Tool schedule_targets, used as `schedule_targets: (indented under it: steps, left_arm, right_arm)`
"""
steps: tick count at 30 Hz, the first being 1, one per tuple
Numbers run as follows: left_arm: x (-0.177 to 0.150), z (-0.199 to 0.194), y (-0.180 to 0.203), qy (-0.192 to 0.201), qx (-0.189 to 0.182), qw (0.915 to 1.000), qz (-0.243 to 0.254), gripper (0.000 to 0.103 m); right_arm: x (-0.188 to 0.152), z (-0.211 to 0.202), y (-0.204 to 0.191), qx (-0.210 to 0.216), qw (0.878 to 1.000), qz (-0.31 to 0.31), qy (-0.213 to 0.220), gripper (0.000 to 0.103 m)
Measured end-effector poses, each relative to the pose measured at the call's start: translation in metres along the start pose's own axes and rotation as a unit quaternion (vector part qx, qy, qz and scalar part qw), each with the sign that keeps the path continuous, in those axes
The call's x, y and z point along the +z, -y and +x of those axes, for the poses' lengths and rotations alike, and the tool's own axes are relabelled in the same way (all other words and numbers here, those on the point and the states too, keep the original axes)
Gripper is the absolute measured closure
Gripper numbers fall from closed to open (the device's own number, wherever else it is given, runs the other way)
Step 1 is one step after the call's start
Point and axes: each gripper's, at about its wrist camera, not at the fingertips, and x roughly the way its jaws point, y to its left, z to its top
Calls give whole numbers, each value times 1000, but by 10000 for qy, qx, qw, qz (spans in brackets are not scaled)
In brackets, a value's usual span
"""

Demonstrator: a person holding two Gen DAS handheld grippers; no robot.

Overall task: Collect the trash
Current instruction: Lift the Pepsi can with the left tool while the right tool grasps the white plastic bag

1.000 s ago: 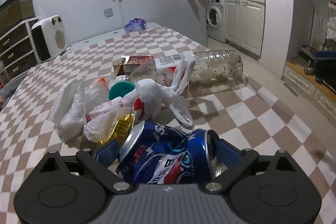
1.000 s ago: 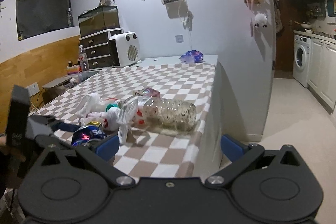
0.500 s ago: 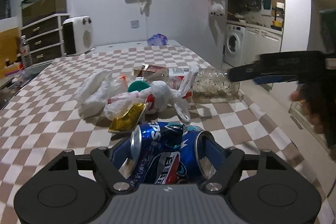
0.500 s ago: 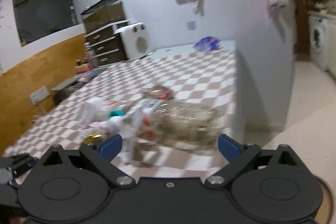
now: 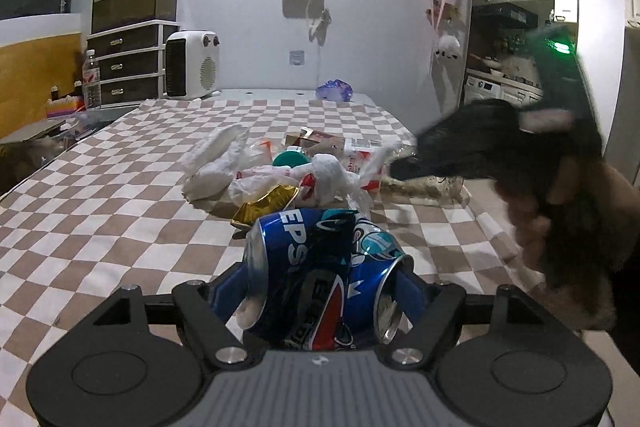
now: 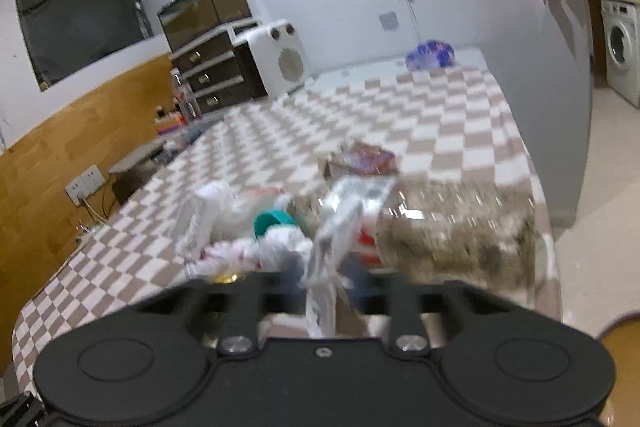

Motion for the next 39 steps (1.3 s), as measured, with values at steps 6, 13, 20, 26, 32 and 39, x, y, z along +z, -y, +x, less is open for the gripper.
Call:
schedule_targets:
  steps: [6,13,20,26,32,39]
  left_arm:
    - [-2,2,6,97,140,9998,95,25]
    - [2,-1,7,105,269,9996,23,26]
    - [9,-32,11,-48,510,9978,415,26]
    - [-1,-40,18,-329,345,9974,535,25]
    - [-14,-37,20,-377,355,9980,366,25]
    - [-14,-32,16,-263,446,9986,102,25]
  right_arm:
    - [-18,-59,16,192,9998,64,16,103]
    - [-31,-122,18,474,9986,-217,-2,97]
    - [-2,-78,-3,397,9985,-274,248,43]
    - [17,-5,-7,45,9998,174,112,44]
    - [11,25,4,-150,9988,401,-238,98]
    - [-7,-55,13,378,9989,256,-52,98]
